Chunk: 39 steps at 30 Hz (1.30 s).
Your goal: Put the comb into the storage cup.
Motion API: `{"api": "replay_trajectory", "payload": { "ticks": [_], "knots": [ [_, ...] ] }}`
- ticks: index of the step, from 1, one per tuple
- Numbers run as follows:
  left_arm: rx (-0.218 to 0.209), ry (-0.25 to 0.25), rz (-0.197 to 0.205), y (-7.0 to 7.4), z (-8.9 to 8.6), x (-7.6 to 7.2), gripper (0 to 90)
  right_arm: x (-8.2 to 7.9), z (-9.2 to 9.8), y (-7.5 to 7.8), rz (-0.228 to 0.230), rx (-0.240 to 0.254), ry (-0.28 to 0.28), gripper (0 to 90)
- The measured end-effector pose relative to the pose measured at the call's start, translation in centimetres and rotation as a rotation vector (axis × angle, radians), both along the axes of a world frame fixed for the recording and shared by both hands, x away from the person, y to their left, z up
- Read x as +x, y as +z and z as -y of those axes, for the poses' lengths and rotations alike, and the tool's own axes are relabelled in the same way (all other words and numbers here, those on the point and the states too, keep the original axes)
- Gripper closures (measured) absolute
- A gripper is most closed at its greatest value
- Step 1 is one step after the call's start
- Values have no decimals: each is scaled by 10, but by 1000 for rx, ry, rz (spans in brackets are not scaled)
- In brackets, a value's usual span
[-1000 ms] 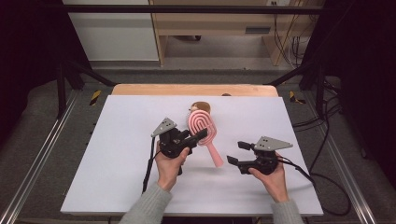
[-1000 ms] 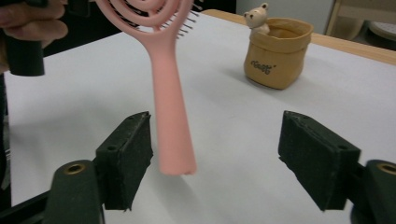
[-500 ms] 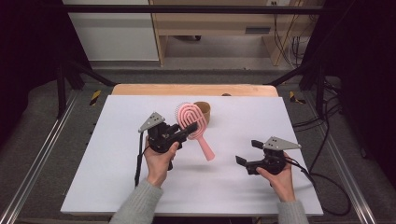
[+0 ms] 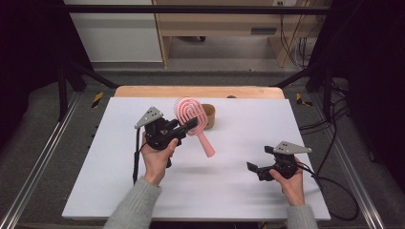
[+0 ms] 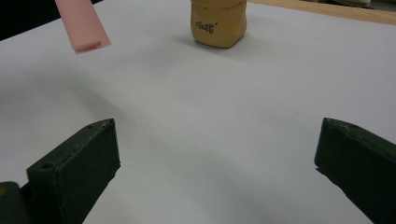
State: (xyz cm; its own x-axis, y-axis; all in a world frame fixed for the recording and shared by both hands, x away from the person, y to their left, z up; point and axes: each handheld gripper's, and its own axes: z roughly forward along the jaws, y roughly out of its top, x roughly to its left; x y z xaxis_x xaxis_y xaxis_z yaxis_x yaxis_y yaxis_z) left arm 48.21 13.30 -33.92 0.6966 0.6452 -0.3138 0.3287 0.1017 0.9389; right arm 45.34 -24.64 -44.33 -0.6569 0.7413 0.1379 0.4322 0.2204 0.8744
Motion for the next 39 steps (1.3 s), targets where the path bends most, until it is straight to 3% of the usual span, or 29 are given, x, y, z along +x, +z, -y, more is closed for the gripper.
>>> {"api": "replay_trajectory", "payload": {
  "ticks": [17, 39],
  "knots": [
    [17, 12, 21, 18, -6, 9, 631, -2, 12, -8, -7, -24, 7, 5],
    [45, 21, 35, 29, 4, 24, 633, -2, 14, -10, -14, -28, 1, 5]
  ]
}}
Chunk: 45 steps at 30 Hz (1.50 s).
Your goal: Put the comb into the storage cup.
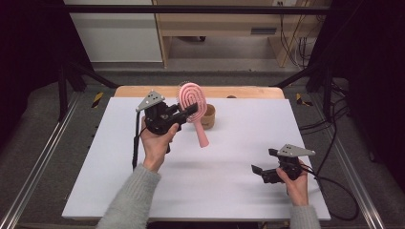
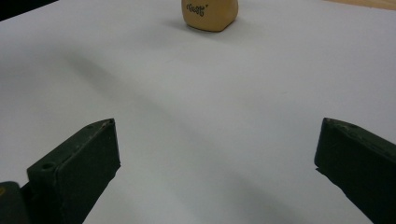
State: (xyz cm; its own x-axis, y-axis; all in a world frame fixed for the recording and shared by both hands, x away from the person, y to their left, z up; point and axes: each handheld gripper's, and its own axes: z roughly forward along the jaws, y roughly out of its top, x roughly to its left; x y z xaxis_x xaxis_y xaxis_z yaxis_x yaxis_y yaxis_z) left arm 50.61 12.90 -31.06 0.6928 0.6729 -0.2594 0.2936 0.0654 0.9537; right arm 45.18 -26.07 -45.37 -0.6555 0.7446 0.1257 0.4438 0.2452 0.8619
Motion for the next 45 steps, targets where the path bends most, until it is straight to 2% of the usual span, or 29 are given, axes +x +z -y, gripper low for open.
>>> {"api": "replay_trajectory", "payload": {
  "ticks": [25, 33, 45],
  "knots": [
    [-4, 51, -16, 1, 14, 36, 637, 0, -1, -1, -4, -7, 6, 6],
    [-25, 65, -22, 7, 17, 46, 637, -1, -1, -1, -2, -8, 8, 5],
    [-12, 89, -15, 17, 22, 62, 637, -1, -1, 0, 5, -5, 7, 5]
  ]
}}
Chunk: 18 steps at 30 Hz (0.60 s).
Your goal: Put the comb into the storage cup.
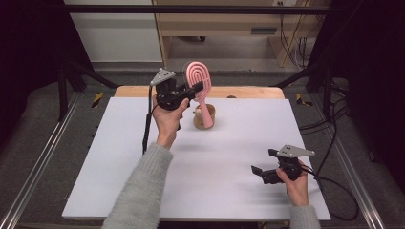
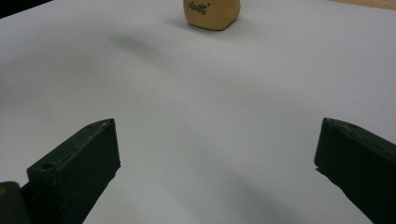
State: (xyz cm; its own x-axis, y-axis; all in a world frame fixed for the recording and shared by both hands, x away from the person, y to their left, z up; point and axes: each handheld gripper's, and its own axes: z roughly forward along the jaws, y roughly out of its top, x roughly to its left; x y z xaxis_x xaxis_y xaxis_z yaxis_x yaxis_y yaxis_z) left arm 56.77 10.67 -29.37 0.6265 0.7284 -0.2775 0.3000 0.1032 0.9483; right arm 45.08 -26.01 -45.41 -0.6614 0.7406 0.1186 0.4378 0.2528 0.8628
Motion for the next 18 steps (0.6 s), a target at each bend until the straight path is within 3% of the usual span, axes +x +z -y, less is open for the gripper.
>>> {"api": "replay_trajectory", "payload": {
  "ticks": [18],
  "knots": [
    [17, 40, -9, 0, 7, 25, 636, 0, -1, -1, -4, -3, 3, 5]
  ]
}}
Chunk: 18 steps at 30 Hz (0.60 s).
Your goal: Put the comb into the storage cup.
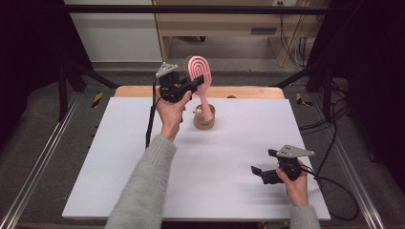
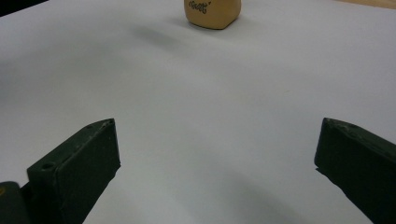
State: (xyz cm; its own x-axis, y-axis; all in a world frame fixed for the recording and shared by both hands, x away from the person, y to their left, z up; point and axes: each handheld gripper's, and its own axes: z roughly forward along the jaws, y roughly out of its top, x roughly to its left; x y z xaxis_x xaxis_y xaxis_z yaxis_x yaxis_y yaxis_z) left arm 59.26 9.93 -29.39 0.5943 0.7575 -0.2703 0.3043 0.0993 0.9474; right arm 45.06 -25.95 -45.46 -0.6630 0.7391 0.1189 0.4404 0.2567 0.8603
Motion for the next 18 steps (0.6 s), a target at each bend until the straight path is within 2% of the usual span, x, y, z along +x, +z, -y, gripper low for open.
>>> {"api": "replay_trajectory", "payload": {
  "ticks": [18],
  "knots": [
    [4, 24, -8, -5, 8, 23, 637, 0, -1, -1, -7, -12, 1, 5]
  ]
}}
